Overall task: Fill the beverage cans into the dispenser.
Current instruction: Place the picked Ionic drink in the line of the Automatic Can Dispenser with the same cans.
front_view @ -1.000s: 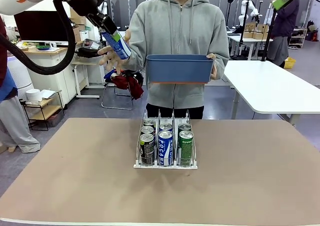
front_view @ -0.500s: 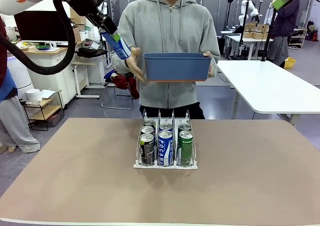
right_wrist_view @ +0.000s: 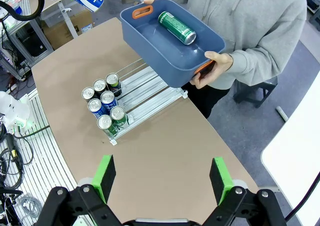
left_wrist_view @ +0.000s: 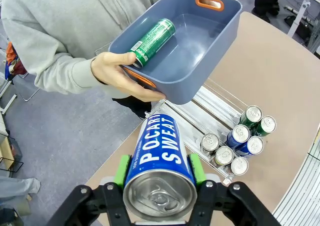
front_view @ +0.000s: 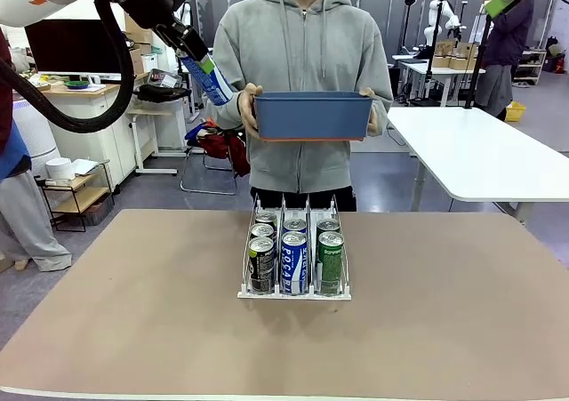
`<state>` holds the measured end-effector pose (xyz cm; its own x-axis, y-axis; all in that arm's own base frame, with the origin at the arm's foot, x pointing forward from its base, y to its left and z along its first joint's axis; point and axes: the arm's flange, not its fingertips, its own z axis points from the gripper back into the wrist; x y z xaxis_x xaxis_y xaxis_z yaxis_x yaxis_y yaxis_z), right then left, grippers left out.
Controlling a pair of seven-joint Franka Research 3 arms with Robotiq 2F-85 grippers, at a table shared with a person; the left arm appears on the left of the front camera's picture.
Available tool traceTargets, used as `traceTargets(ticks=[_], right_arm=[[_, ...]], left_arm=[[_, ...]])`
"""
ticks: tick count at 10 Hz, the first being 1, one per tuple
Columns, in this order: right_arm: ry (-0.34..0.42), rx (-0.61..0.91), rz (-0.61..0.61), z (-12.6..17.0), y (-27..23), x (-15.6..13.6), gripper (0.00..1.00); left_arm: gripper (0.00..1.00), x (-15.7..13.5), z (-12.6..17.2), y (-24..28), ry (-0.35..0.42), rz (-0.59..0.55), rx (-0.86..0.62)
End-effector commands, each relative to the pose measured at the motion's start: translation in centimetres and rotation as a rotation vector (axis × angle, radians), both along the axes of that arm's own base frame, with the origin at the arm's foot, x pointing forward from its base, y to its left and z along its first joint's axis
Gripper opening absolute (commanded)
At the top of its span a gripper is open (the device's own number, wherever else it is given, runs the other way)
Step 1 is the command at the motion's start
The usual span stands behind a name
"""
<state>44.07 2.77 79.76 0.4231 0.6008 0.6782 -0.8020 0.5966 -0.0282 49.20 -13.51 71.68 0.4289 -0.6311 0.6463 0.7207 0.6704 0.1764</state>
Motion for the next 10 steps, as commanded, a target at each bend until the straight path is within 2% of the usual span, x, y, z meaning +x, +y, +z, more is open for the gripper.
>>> traceTargets(ticks=[1,10], right_arm=[[0.01,0.009,-0.005,-0.06,0.01,-0.13,1.0],[0.01,0.009,-0.005,-0.06,0.01,-0.13,1.0]], left_arm=[[0.4,-0.21,0.26,0.11,-0.011,-0.003,0.005],[0.4,-0.21,0.26,0.11,-0.011,-0.003,0.005]])
